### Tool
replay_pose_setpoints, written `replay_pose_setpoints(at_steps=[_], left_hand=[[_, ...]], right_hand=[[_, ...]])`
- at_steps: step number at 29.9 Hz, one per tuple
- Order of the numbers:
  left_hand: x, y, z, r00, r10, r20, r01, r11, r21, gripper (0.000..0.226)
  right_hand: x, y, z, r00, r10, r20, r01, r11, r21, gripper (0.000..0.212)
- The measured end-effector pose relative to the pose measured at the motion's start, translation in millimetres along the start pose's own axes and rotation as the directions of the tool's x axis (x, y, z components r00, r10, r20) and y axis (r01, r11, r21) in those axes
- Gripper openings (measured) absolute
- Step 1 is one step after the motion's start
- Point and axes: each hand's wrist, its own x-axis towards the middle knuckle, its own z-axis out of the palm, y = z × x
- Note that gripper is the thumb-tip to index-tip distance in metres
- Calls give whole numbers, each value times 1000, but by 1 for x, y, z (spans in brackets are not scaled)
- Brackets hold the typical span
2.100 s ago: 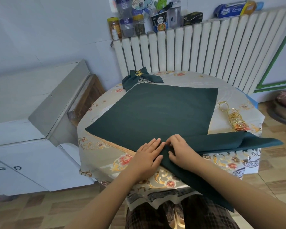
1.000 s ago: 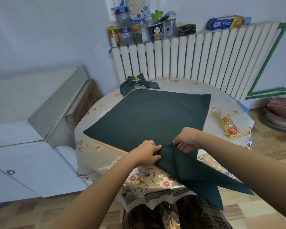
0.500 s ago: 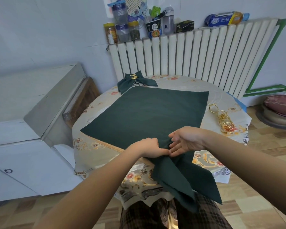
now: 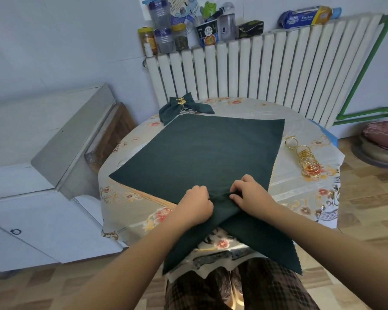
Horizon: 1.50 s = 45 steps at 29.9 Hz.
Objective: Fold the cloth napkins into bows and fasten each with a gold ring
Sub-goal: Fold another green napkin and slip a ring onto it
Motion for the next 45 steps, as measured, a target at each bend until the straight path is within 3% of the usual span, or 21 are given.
replay_pose_setpoints(at_steps=[3,6,9,10,14,17,21,29,36,42,45], left_hand=[[2,-3,16,980,19,-199,-21,1000,-12,13],[2,-12,37,922,128,-365,-169,982,-84,17],[1,-23,51,849,237,-472,-338,931,-140,30],[1,-25,52,844,251,-475,-363,918,-160,32],[5,-30,51,867,341,-362,-423,889,-174,40],[4,-38,45,876,440,-200,-469,873,-136,53],[3,-46,40,838,543,-55,-539,839,72,68],[15,-42,27,860,502,-87,-470,848,244,57],[24,-36,27,931,349,-105,-296,893,339,56],[30,-36,13,946,323,30,-319,914,251,52],[33,-21,5,958,266,105,-286,895,342,55]], right_hand=[[-1,5,12,993,32,-117,-27,999,46,18],[-6,6,19,976,20,-218,1,996,94,18],[-21,8,20,915,-206,-346,197,979,-62,27],[-27,9,22,899,-293,-325,261,955,-138,36],[-42,13,35,916,-386,-107,332,881,-337,72],[-37,15,35,897,-424,-125,339,840,-423,64],[-26,21,23,839,-524,-146,423,798,-429,46],[5,33,3,763,-628,-154,541,750,-380,37],[12,38,15,695,-640,-329,506,760,-409,30],[16,35,16,613,-714,-337,530,689,-495,19],[20,37,15,599,-747,-288,571,651,-500,10]])
